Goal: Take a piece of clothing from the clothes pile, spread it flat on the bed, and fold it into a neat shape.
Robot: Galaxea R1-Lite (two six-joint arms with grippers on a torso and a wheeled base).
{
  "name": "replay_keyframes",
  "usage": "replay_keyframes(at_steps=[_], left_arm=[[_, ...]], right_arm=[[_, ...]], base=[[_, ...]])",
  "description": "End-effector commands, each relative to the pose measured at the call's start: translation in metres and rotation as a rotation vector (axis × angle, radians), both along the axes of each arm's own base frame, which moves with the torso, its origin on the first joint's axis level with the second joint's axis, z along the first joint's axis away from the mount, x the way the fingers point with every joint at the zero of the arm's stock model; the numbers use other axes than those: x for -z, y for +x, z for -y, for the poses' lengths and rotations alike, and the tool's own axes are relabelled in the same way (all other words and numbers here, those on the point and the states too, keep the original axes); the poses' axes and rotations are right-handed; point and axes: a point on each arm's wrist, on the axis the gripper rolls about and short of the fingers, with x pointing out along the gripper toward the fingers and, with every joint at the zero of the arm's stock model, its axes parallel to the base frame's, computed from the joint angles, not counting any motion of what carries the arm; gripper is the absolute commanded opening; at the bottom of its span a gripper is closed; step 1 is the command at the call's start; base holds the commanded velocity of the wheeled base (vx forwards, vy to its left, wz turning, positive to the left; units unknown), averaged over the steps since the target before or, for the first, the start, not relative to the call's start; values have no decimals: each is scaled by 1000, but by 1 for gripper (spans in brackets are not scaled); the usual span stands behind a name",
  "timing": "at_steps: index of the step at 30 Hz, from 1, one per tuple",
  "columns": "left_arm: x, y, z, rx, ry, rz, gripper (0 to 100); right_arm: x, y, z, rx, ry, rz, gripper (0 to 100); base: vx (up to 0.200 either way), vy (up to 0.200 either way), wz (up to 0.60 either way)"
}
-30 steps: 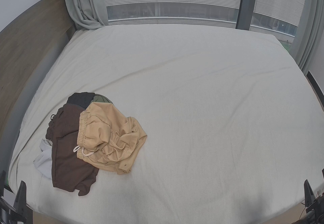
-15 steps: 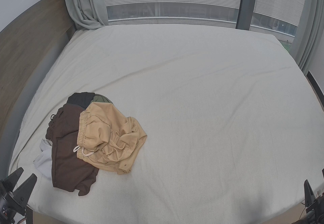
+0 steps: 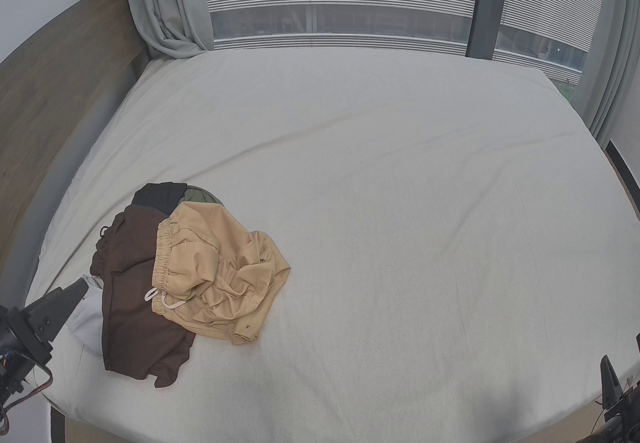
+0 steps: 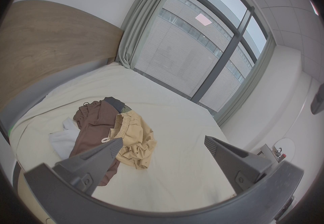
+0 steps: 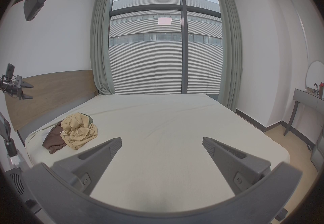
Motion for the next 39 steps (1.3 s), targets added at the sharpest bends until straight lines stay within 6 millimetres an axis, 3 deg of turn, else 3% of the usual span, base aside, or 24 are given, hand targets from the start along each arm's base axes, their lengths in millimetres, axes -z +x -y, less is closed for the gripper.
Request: replay_keyframes(at_steps=[1,6,17,39], left_arm=[[6,38,5,-8,-10,-124,100],[5,59,3,-18,-21,-158,100],[9,101,-22,-34,-74,-228,100],[54,185,-32,19,-107,-335,100]], right_arm=[[5,1,0,-1,-1,-8,100],[5,1,0,-1,-1,-8,100],[5,1,0,0,-1,-8,100],[5,1,0,0,-1,-8,100]], base=[[0,0,0],[0,0,0],[0,0,0],[0,0,0]])
